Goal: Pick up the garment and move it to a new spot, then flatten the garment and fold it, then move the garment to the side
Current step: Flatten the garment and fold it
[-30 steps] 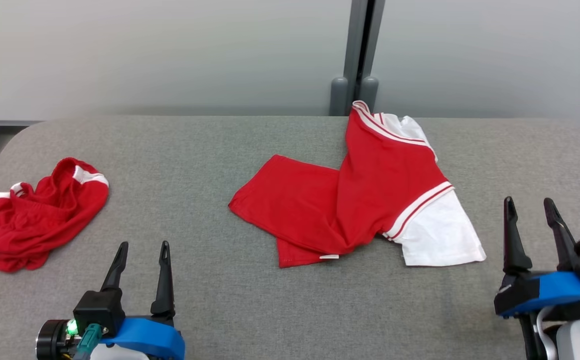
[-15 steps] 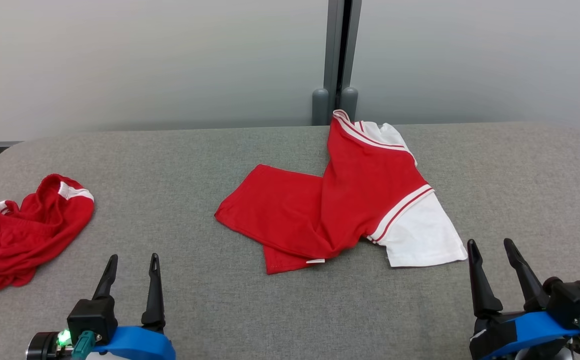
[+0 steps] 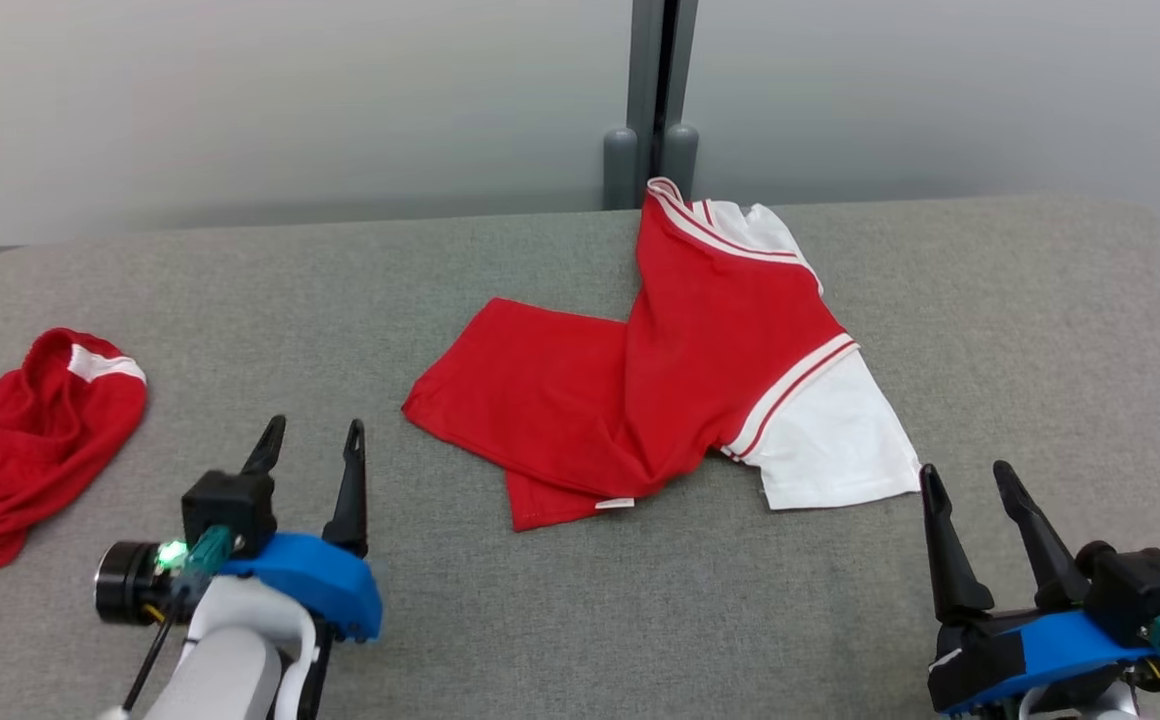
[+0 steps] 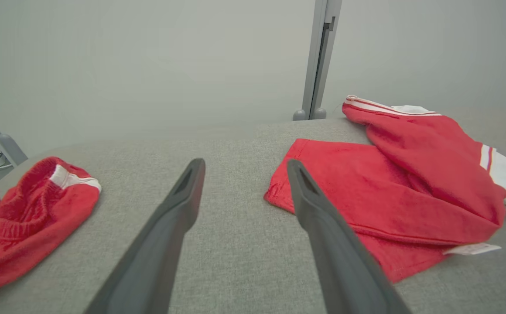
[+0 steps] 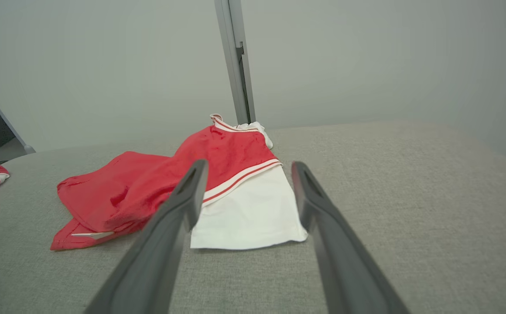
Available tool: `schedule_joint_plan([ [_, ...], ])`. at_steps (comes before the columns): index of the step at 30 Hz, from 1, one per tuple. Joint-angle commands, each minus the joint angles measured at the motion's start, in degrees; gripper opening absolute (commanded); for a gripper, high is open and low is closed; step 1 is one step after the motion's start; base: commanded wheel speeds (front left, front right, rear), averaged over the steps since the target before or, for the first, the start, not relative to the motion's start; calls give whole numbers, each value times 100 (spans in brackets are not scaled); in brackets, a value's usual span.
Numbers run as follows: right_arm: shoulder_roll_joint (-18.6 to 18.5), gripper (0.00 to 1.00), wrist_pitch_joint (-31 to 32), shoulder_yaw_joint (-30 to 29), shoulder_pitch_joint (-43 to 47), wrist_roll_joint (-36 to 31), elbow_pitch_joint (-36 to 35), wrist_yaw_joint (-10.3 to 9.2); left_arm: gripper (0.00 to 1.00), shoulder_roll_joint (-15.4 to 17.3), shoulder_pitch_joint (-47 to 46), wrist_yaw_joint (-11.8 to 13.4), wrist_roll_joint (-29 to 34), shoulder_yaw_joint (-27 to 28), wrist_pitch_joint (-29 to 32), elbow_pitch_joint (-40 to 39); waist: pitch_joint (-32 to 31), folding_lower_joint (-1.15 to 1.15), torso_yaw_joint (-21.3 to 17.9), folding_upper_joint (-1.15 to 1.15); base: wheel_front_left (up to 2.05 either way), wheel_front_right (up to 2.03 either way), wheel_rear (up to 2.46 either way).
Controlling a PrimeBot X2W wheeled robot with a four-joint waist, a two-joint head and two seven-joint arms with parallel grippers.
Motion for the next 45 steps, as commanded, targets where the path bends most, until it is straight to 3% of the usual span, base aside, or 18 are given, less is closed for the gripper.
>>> schedule_joint_plan([
  [1, -9, 100, 10, 35, -86, 6, -20, 3, 100, -59, -273, -78, 18, -63, 60, 143, 72, 0, -27, 0, 0, 0, 0],
  [6, -9, 100, -13, 191, -241, 40, -69, 3, 100, -251, -1070, -254, -52, -165, 398, 1011, 432, 0, -259, 0, 0, 0, 0],
  [11, -12, 100, -74, 392, -410, 103, -63, 3, 100, -360, -1703, -164, -206, 21, 565, 1907, 821, 0, -550, 0, 0, 0, 0],
  [21, -10, 100, -260, 541, -593, 252, 116, 3, 100, -394, -2254, -364, -408, 108, 545, 3051, 1144, 0, -868, 0, 0, 0, 0],
  [22, -10, 100, -269, 538, -603, 249, 137, 3, 88, -440, -2265, -385, -432, 106, 586, 3145, 1135, 0, -869, 0, 0, 0, 0],
  [23, -10, 100, -280, 536, -627, 240, 145, 3, 35, -479, -2281, -426, -459, 101, 614, 3216, 1121, 0, -866, 0, 0, 0, 0],
  [24, -11, 100, -291, 539, -645, 235, 151, 3, 0, -498, -2287, -456, -483, 92, 616, 3286, 1101, 0, -860, 0, 0, 0, 0],
  [30, -11, 100, -258, 583, -633, 218, 202, 3, 0, -595, -2243, -672, -645, 122, 439, 3610, 941, 0, -805, 0, 0, 0, 0],
  [36, -11, 100, -212, 475, -500, 147, 148, 3, 0, -721, -2125, -602, -790, 268, -142, 3672, 756, 0, -610, 0, 0, 0, 0],
  [45, -11, 100, -144, 429, -342, 145, 64, 3, 0, -933, -1268, -521, -940, 403, -705, 2800, 451, 0, -182, 0, 0, 0, 0],
])
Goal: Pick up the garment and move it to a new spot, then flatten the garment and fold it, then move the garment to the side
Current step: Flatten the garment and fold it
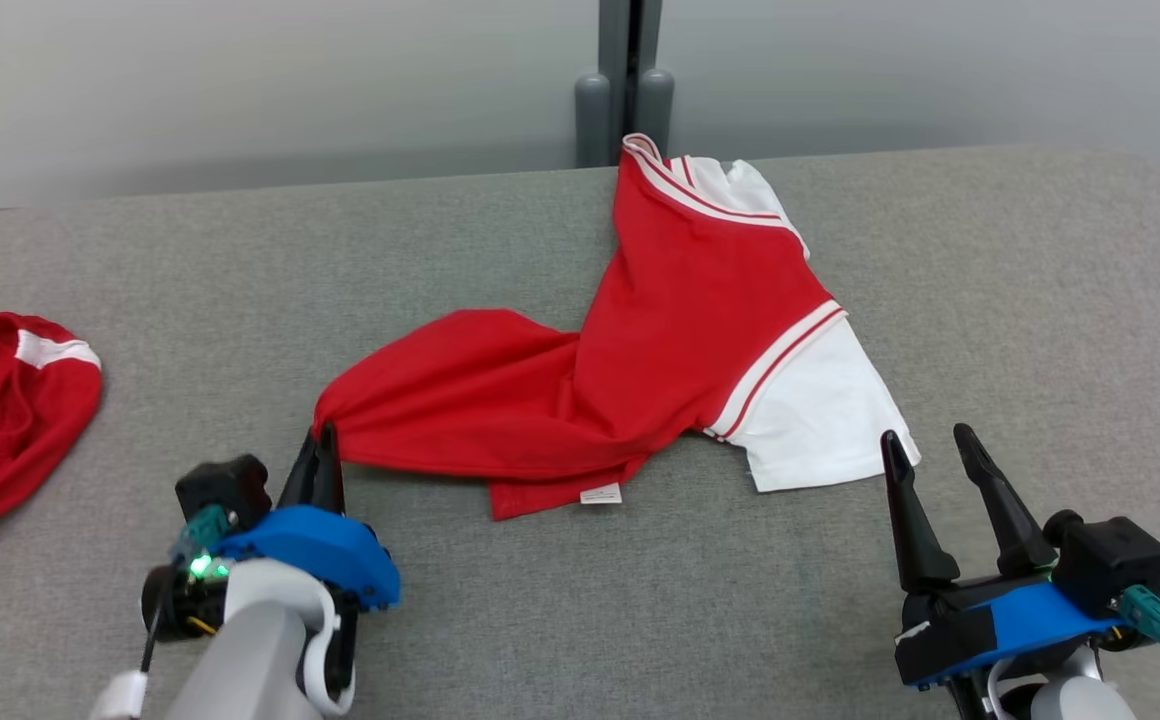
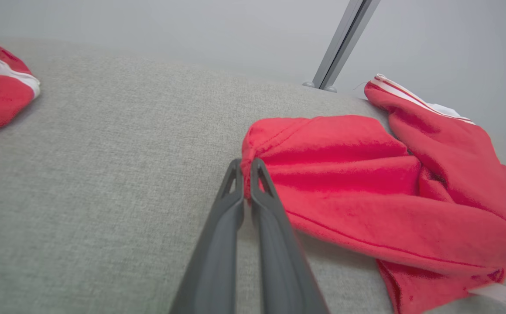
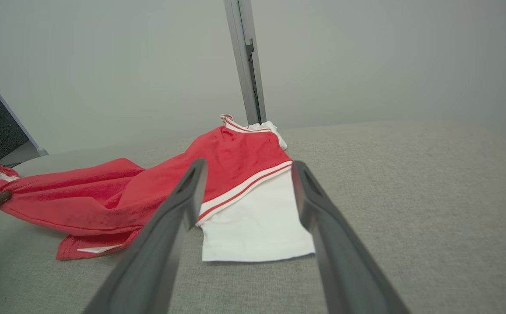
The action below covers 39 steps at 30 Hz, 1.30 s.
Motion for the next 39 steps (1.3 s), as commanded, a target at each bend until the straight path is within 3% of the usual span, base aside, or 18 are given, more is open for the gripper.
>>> schedule_joint_plan([
  [1, -14, 100, 9, -7, 74, 9, -30, 3, 0, -13, 237, 76, 0, 6, -54, -255, -32, 1, 58, 0, 0, 0, 0],
  [8, -14, 100, 56, -41, 152, 26, -43, 3, 0, -107, 1217, 419, -7, -9, -58, -1229, -171, 1, 160, 0, 0, 0, 0],
  [9, -14, 100, 70, -51, 159, 21, -49, 3, 5, -114, 1313, 468, 2, -31, -24, -1299, -187, 1, 166, 0, 0, 0, 0],
  [10, -14, 100, 84, -63, 163, 12, -54, 3, 30, -109, 1387, 523, 25, -54, 8, -1364, -208, 1, 171, 0, 0, 0, 0],
  [11, -14, 100, 101, -73, 170, 2, -57, 3, 100, -80, 1448, 571, 67, -78, 30, -1417, -228, 1, 173, 0, 0, 0, 0],
  [16, -14, 100, 115, -136, 194, -22, -80, 3, 100, 38, 1667, 660, 177, -127, -18, -1707, -360, 1, 178, 0, 0, 0, 0],
  [19, -14, 100, 113, -194, 234, -5, -90, 3, 100, 135, 1771, 527, 246, -126, -77, -2020, -466, 1, 178, 0, 0, 0, 0],
  [31, -14, 100, 76, -554, 433, -79, -5, 3, 100, 522, 2308, 670, 1226, 227, -131, -3399, -785, 1, 164, 0, 0, 0, 0],
  [39, -14, 100, 94, -632, 495, -72, 202, 3, 100, 535, 2624, 504, 1355, 430, -132, -3387, -905, 1, 139, 0, 0, 0, 0],
])
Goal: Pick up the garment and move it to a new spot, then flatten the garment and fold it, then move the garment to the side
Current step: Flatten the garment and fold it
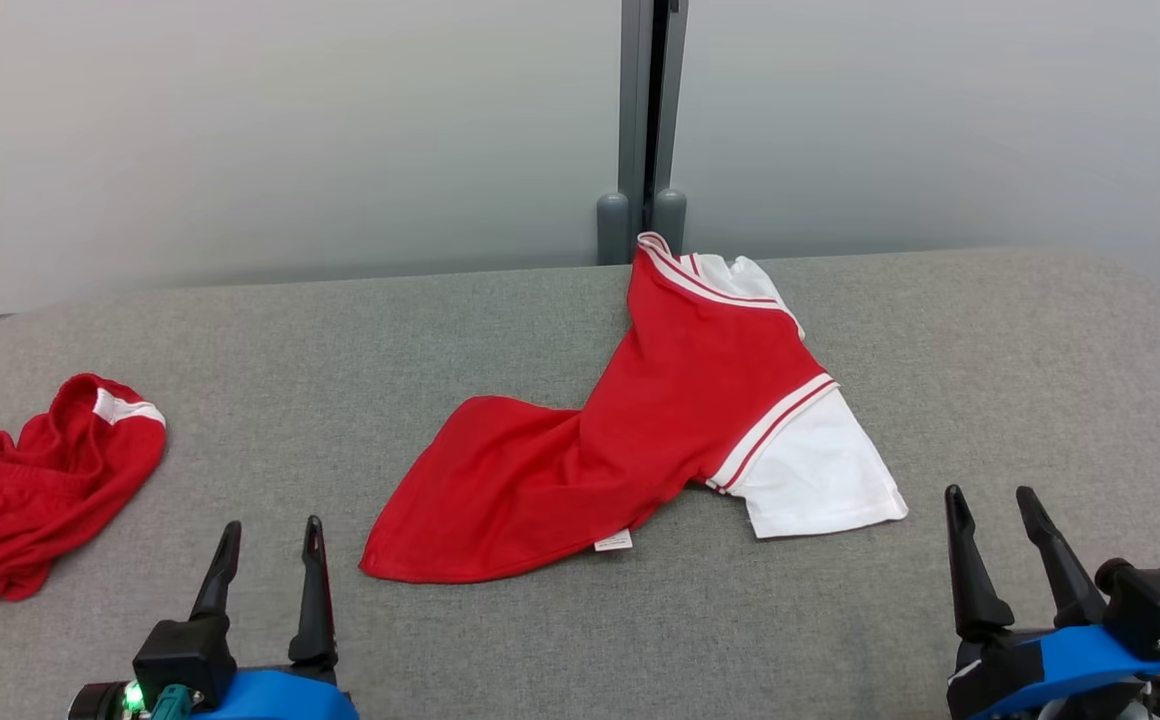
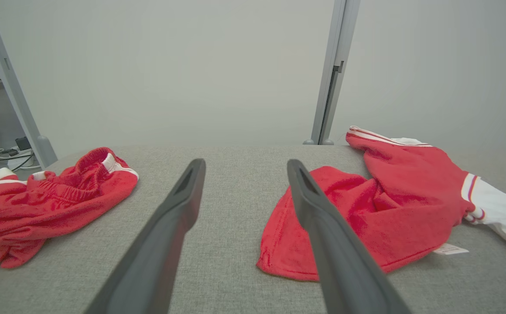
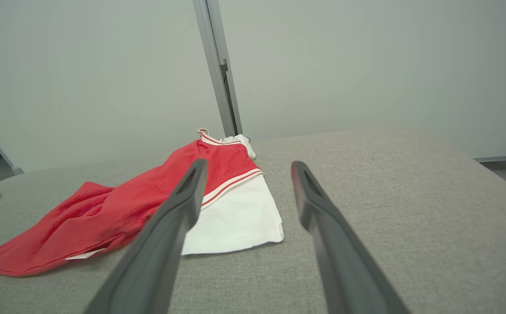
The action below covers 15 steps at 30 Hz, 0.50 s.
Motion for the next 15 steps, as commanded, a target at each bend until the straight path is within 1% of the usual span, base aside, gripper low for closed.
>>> schedule_joint_plan([
  [1, -14, 100, -5, -26, 98, -37, 37, 3, 100, -7, 37, 39, -3, 65, -27, 31, -16, 0, 6, 1, 0, 0, 0],
  [8, -14, 100, 132, -53, 133, -58, 139, 3, 100, -51, 75, 48, -122, 174, -21, 392, -68, 0, 58, 1, 0, 0, 0],
  [15, -14, 100, 179, -19, 130, -21, 114, 3, 100, -31, 93, 80, -148, 109, 93, 400, -95, 0, 86, 1, 0, 0, 0],
])
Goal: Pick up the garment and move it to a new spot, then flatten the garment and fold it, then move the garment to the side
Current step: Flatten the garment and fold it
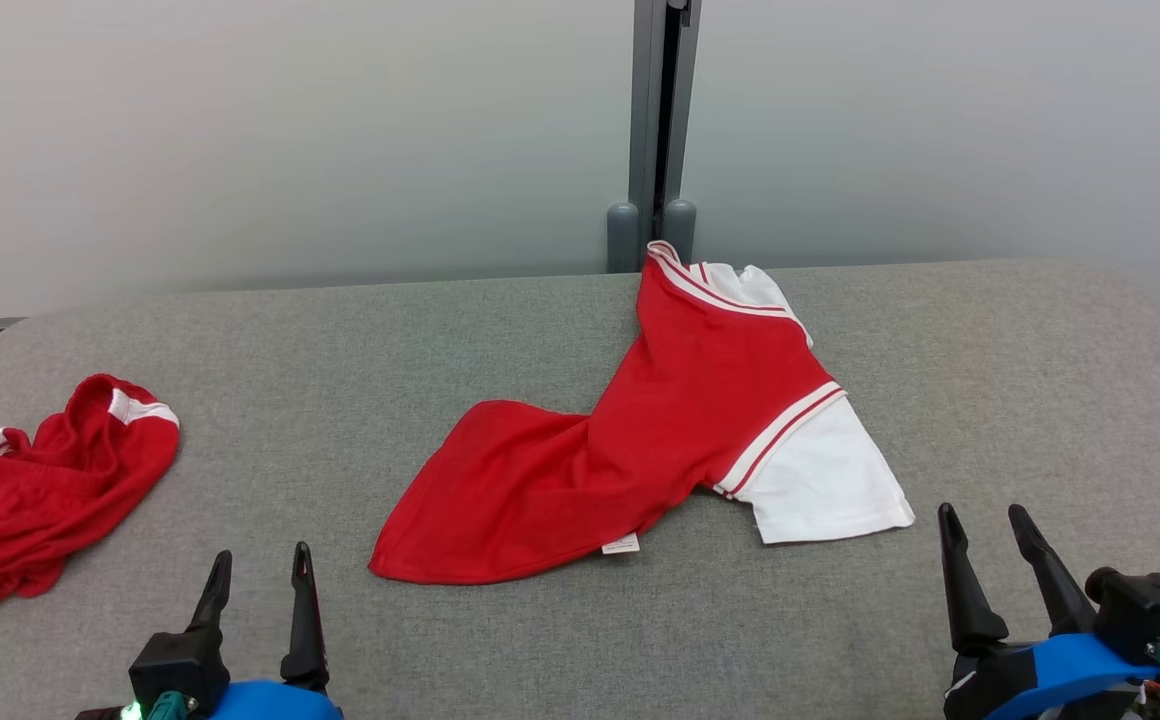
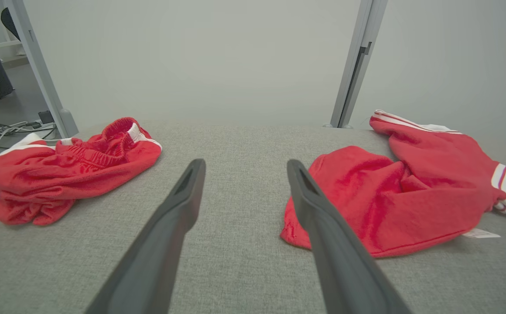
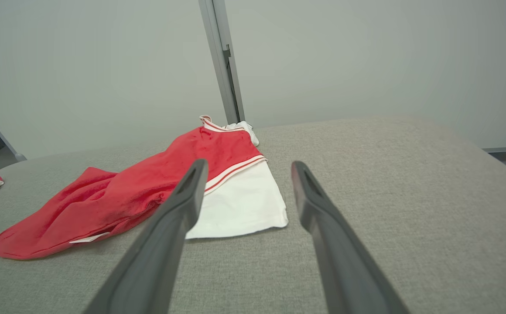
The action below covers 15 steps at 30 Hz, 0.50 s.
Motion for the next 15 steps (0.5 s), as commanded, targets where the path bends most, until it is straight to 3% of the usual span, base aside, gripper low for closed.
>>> schedule_joint_plan([
  [1, -14, 100, -5, 2, 51, 8, -17, 3, 100, 6, 59, 25, -19, -27, 22, -24, -1, 0, -2, 1, 0, 0, 0],
  [5, -14, 100, 8, 16, 73, 16, -39, 3, 100, -1, 72, 13, -36, -60, 40, -59, 5, 0, -13, 1, 0, 0, 0],
  [9, -14, 100, 158, 46, -50, -105, -42, 3, 100, -19, -79, -151, -108, -160, 132, 4, 50, 0, -20, 1, 0, 0, 0],
  [15, -15, 100, 921, -19, -629, -323, 149, 3, 100, -49, -608, -359, -131, -428, 775, 393, 313, 0, -36, 1, 0, 0, 0],
])
